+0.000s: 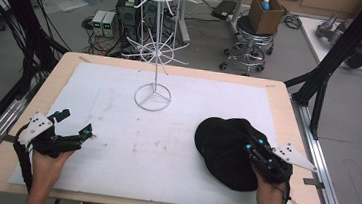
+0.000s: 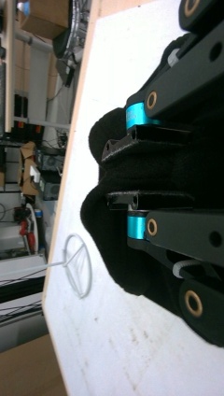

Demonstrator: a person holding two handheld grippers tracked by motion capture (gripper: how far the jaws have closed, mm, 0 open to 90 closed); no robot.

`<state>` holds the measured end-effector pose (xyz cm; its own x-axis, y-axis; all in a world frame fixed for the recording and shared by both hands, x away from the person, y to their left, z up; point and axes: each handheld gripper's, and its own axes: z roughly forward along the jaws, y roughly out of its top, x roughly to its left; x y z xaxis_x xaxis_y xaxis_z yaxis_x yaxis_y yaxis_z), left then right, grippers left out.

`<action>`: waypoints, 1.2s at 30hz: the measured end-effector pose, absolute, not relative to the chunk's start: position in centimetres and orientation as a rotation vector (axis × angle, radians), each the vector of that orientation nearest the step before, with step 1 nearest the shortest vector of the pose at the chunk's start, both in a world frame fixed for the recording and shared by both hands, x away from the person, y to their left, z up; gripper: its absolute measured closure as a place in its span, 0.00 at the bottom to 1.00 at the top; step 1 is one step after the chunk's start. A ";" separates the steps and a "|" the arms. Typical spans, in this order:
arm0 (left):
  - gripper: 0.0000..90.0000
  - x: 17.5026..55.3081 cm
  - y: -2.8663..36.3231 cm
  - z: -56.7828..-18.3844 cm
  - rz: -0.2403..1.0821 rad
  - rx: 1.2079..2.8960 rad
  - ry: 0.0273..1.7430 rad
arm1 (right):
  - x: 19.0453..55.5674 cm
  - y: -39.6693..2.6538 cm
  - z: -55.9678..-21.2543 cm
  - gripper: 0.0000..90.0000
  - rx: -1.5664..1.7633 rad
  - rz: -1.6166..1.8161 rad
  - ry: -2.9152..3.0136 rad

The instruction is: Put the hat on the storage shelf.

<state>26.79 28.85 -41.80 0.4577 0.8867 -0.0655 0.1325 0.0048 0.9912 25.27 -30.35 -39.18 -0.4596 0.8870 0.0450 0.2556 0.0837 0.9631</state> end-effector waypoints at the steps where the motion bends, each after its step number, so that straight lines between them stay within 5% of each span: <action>1: 0.04 26.8 28.9 -41.8 0.759 1.463 0.951 | 25.2 -30.3 -39.1 0.84 1.118 1.402 1.782; 36: 0.04 27.1 29.0 -41.8 0.758 1.452 0.950 | 27.1 -29.3 -31.1 0.84 0.917 1.559 1.737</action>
